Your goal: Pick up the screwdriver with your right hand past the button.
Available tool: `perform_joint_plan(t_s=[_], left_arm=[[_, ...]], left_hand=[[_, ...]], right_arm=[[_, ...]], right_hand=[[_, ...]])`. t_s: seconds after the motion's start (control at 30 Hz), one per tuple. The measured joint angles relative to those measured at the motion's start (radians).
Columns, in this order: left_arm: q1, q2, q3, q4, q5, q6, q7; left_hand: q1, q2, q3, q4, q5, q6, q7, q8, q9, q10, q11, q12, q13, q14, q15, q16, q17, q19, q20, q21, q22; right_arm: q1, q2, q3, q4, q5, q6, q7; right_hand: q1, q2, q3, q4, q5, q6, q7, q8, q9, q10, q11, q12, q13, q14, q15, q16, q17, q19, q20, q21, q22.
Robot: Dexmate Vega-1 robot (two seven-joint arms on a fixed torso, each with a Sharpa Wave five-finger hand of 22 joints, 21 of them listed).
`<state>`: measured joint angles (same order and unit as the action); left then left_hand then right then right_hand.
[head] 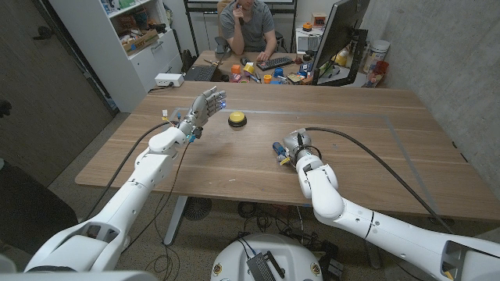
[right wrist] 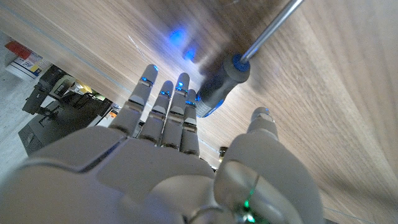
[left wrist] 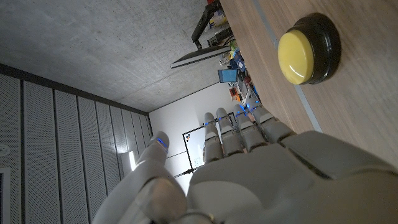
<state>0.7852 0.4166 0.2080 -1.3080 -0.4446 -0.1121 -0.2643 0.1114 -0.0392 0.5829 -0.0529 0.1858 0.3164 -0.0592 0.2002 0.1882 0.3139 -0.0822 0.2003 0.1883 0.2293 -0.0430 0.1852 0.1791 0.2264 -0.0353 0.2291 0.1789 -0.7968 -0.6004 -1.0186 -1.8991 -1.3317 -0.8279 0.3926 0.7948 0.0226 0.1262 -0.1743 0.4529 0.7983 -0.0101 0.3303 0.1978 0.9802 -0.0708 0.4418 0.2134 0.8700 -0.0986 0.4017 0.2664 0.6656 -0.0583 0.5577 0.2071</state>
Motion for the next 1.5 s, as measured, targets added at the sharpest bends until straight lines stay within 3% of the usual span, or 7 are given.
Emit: perform_joint_plan(t_s=[0.1,0.13,0.37,0.57,0.9,1.3,1.5], left_arm=[[0.003,-0.003,-0.003,0.002,-0.001,-0.003,0.001],[0.003,-0.003,-0.003,0.002,-0.002,-0.004,0.001],[0.005,-0.009,-0.006,0.006,-0.004,-0.009,0.003],[0.006,-0.014,-0.007,0.014,-0.005,-0.015,0.004],[-0.006,-0.023,-0.004,0.04,-0.009,-0.025,-0.003],[-0.022,-0.029,0.002,0.068,-0.011,-0.04,-0.012],[-0.022,-0.029,0.002,0.066,-0.011,-0.04,-0.006]], left_hand=[[0.0,0.0,0.0,0.0,0.0,0.0,0.0,0.0,0.0,0.0,0.0,0.0,0.0,0.0,0.0,0.0,0.0,0.004,-0.004,0.0,0.0],[0.0,0.0,0.0,0.0,0.0,0.0,0.0,0.0,0.0,0.0,0.0,0.0,0.0,0.0,0.0,0.0,0.0,0.006,-0.006,0.0,0.0],[0.0,0.0,0.0,0.0,0.0,0.0,0.0,0.0,0.0,0.0,0.0,0.0,0.0,0.0,0.0,0.0,0.0,0.006,-0.006,0.0,0.0],[-0.004,0.004,0.0,0.0,0.0,0.0,0.0,0.0,0.0,0.0,0.0,0.0,0.0,0.0,0.0,0.0,0.0,0.006,-0.006,0.0,0.0],[-0.004,0.004,0.0,0.0,0.0,0.0,0.0,0.0,0.0,0.0,0.0,0.0,0.0,0.0,0.0,0.0,0.0,0.006,-0.006,0.0,0.0],[-0.008,0.008,-0.003,-0.002,0.0,0.0,0.0,0.0,0.0,0.0,0.0,0.0,0.0,0.0,0.0,0.0,0.0,0.006,-0.006,-0.004,0.0],[-0.008,0.008,-0.003,-0.002,0.0,0.0,0.0,0.0,0.0,0.0,0.0,0.0,0.0,0.0,0.0,0.0,0.0,0.006,-0.005,-0.004,0.0]], right_arm=[[-0.019,0.014,0.016,0.012,0.0,0.0,0.0],[-0.026,0.018,0.021,0.016,-0.003,0.006,-0.046],[-0.063,0.038,0.056,0.034,0.011,0.008,-0.14],[-0.085,0.041,0.083,0.03,0.038,0.007,-0.201],[-0.071,0.028,0.146,-0.012,0.067,-0.008,-0.239],[0.022,-0.009,0.258,-0.066,0.153,0.0,-0.26],[0.072,-0.057,0.299,-0.119,0.17,0.012,-0.247]], right_hand=[[0.117,0.003,0.032,-0.007,0.01,0.032,0.014,0.018,0.0,0.073,-0.02,0.025,0.013,0.086,-0.031,0.044,0.031,0.042,-0.007,0.038,0.009],[0.145,-0.001,0.035,-0.005,0.01,0.051,0.016,0.024,0.001,0.098,-0.02,0.034,0.018,0.105,-0.039,0.054,0.04,0.052,-0.009,0.049,0.012],[0.249,-0.101,0.06,0.02,-0.012,0.141,0.03,0.07,0.014,0.187,-0.01,0.097,0.067,0.217,-0.059,0.116,0.112,0.087,-0.024,0.165,0.065],[0.264,-0.117,0.065,0.025,-0.021,0.166,0.037,0.085,0.018,0.208,0.004,0.104,0.086,0.226,-0.057,0.117,0.13,0.087,-0.024,0.209,0.096],[0.269,-0.121,0.067,0.027,-0.029,0.196,0.035,0.085,0.018,0.214,-0.002,0.108,0.095,0.236,-0.061,0.114,0.135,0.077,-0.021,0.23,0.114],[0.269,-0.121,0.067,0.027,-0.037,0.198,0.033,0.084,0.018,0.215,-0.002,0.1,0.108,0.236,-0.061,0.104,0.14,0.073,-0.017,0.242,0.116],[0.269,-0.121,0.067,0.027,-0.04,0.198,0.033,0.083,0.019,0.215,-0.002,0.098,0.114,0.236,-0.061,0.104,0.14,0.069,-0.02,0.25,0.115]])
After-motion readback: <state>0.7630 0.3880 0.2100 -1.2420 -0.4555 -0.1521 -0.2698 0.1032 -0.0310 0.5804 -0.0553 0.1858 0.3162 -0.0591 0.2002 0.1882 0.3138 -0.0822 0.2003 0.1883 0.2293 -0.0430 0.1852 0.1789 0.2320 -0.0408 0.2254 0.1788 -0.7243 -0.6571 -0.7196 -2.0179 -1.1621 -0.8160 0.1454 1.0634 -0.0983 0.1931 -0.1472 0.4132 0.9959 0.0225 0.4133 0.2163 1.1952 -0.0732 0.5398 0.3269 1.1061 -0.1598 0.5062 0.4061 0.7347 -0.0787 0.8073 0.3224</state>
